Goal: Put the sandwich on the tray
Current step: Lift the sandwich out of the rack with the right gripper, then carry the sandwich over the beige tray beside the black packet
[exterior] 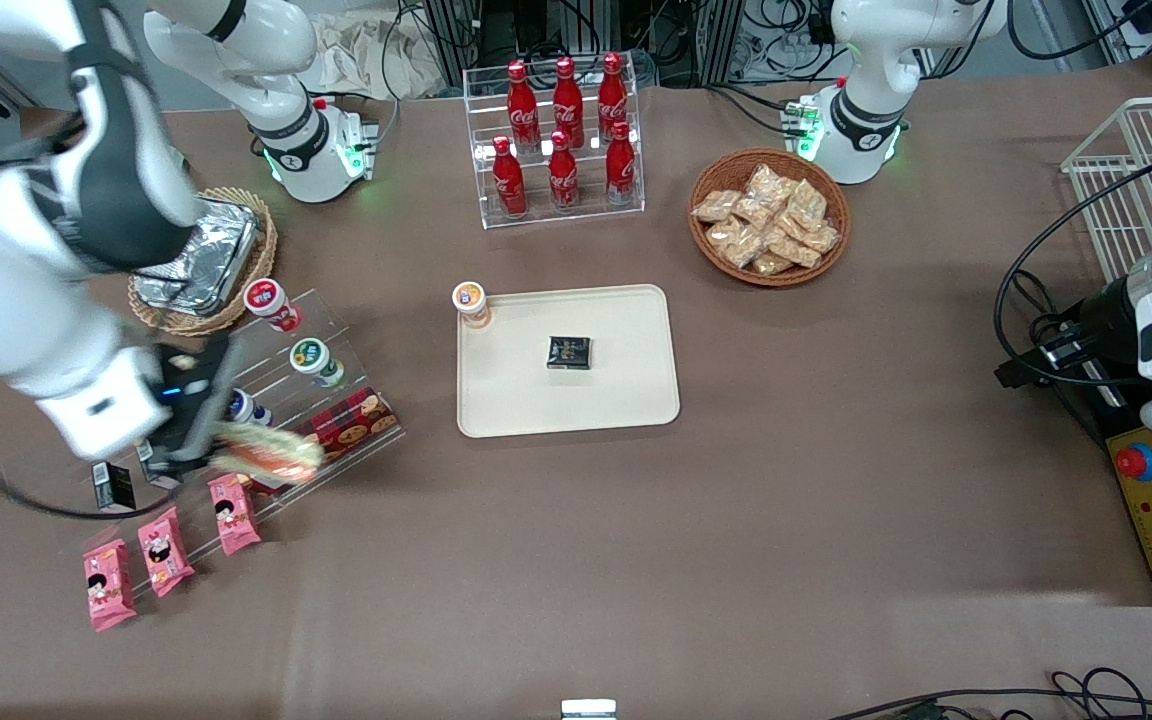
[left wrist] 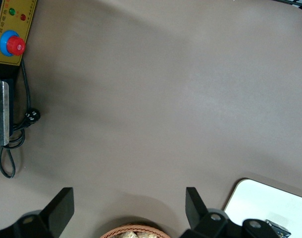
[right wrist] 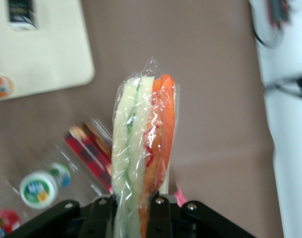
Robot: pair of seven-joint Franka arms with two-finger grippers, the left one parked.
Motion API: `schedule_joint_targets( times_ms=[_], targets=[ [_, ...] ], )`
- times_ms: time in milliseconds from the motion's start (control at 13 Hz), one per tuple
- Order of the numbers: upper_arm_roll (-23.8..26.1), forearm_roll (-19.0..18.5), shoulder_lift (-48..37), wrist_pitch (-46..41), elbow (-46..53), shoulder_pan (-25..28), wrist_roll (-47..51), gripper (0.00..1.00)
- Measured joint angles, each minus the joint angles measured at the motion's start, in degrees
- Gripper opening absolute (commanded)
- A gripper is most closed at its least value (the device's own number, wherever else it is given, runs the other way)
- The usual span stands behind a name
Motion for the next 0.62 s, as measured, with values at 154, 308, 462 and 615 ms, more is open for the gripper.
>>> schedule_joint_targets(
  times_ms=[154,308,462,615],
  targets=[
    [0.2,0.0,2.4,0.0,-0.4,5.7,0.1,0.09],
    [0.2,0.0,6.0,0.2,-0.7,9.6,0.1,0.09],
    [0.1,-1.5,9.1,1.8,-0.8,12.9,0.1,0.09],
    [0.1,-3.7,11.2,4.1,-0.8,16.5,0.1,0.09]
  ],
)
